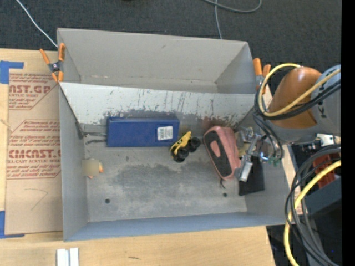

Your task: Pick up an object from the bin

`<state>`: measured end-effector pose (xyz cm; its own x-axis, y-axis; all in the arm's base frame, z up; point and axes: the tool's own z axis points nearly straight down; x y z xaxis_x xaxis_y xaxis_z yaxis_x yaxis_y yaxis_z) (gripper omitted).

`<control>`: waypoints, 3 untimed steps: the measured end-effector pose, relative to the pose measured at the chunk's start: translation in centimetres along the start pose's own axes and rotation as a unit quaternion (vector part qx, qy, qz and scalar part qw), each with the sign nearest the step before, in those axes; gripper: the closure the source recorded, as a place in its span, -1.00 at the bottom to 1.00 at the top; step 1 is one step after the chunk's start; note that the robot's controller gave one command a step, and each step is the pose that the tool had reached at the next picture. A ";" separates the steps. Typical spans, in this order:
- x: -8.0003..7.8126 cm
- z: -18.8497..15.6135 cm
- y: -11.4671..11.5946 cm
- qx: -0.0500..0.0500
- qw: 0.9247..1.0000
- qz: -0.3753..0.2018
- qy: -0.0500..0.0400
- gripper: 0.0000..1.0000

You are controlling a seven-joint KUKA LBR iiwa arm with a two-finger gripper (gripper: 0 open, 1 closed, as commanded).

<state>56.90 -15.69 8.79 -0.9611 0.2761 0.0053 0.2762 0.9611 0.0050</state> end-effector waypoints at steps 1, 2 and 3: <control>0.0 0.0 0.0 0.000 1.000 -0.001 -0.001 -1.00; 0.7 0.0 0.3 0.005 0.998 0.058 -0.002 -1.00; 1.7 0.5 0.6 0.002 0.994 0.109 -0.005 -1.00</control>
Offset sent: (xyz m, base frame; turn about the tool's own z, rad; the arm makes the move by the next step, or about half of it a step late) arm -0.0215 0.0321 -0.0171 0.2097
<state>55.44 -14.67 8.27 -0.8784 0.4780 -0.0036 0.4780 0.8784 0.0013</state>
